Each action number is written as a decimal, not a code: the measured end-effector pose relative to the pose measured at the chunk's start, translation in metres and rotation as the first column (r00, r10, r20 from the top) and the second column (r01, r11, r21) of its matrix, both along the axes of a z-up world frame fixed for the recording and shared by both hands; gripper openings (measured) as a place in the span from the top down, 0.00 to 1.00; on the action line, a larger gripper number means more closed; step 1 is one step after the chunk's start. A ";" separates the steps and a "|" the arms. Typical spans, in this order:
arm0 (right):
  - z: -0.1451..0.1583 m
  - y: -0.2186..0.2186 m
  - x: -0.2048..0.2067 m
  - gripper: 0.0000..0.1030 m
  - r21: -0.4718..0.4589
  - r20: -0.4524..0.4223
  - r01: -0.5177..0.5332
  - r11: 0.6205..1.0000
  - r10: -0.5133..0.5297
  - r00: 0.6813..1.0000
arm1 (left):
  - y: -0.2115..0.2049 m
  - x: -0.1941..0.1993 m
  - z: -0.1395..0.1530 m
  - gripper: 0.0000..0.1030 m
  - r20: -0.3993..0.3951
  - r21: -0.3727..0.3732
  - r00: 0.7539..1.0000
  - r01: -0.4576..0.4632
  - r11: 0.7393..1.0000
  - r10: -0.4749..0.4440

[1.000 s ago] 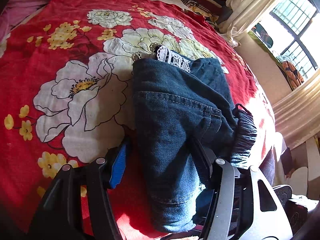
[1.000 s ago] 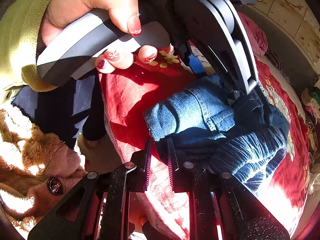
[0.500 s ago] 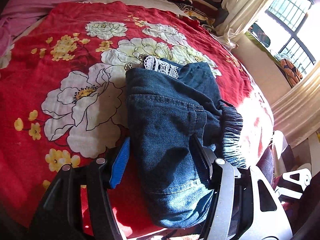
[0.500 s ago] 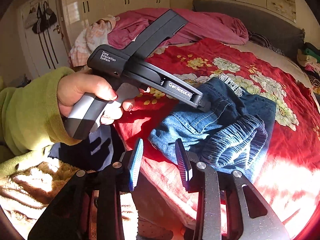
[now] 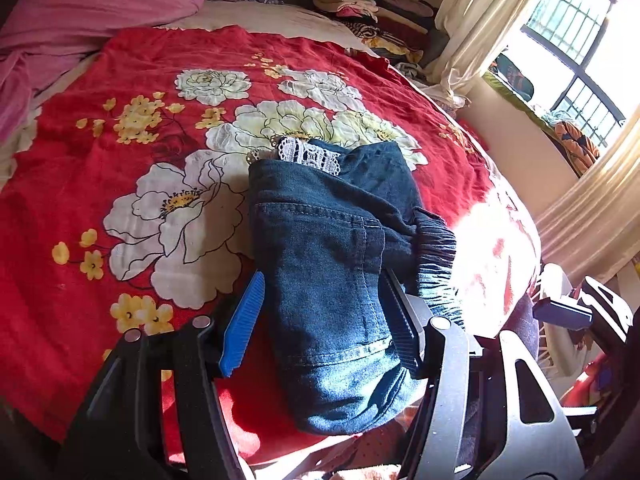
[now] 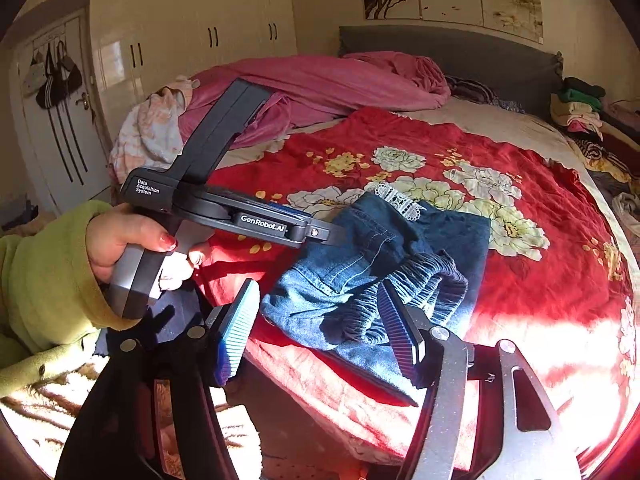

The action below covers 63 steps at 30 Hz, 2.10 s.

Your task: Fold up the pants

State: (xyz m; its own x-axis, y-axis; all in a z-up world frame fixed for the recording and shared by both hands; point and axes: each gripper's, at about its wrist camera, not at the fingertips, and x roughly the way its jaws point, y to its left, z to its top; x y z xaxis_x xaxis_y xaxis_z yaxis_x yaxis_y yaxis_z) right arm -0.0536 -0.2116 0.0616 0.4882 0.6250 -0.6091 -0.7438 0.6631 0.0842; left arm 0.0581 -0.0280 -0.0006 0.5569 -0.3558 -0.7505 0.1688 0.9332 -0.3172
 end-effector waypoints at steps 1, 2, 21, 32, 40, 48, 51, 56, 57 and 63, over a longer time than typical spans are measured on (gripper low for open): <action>0.001 -0.002 0.001 0.36 0.005 0.002 0.011 1.000 -0.011 1.000 | 0.000 -0.001 0.002 0.50 0.004 -0.002 1.000 -0.001 1.000 0.001; 0.001 -0.004 0.002 0.34 0.009 0.005 0.024 1.000 -0.024 1.000 | 0.000 -0.003 0.003 0.50 0.008 -0.004 1.000 -0.001 1.000 0.001; -0.003 -0.052 0.031 0.08 0.039 0.004 0.317 0.948 -0.317 0.948 | 0.007 -0.018 0.016 0.30 0.061 0.032 0.997 -0.049 0.998 0.047; -0.012 -0.069 0.049 0.08 0.016 0.004 0.406 0.914 -0.406 0.914 | 0.010 -0.016 0.012 0.20 0.081 0.067 0.994 -0.082 0.994 0.076; -0.023 -0.076 0.069 0.08 0.003 -0.039 0.431 0.903 -0.430 0.902 | 0.012 -0.009 0.007 0.17 0.086 0.078 0.992 -0.100 0.992 0.093; -0.040 -0.069 0.095 0.08 -0.060 -0.083 0.447 0.893 -0.451 0.889 | 0.015 0.001 -0.006 0.17 0.065 0.092 0.991 -0.119 0.989 0.113; -0.048 -0.066 0.103 0.08 -0.075 -0.105 0.440 0.895 -0.446 0.889 | 0.016 0.004 -0.011 0.17 0.056 0.097 0.992 -0.120 0.988 0.115; -0.058 -0.057 0.109 0.08 -0.091 -0.128 0.405 0.910 -0.414 0.901 | 0.015 0.008 -0.016 0.17 0.044 0.098 0.992 -0.122 0.988 0.118; -0.061 -0.055 0.111 0.08 -0.097 -0.132 0.397 0.913 -0.407 0.904 | 0.015 0.009 -0.018 0.17 0.042 0.098 0.992 -0.120 0.988 0.117; -0.078 -0.047 0.121 0.12 -0.104 -0.201 0.360 0.927 -0.375 0.905 | 0.013 0.013 -0.027 0.17 0.024 0.094 0.994 -0.110 0.989 0.108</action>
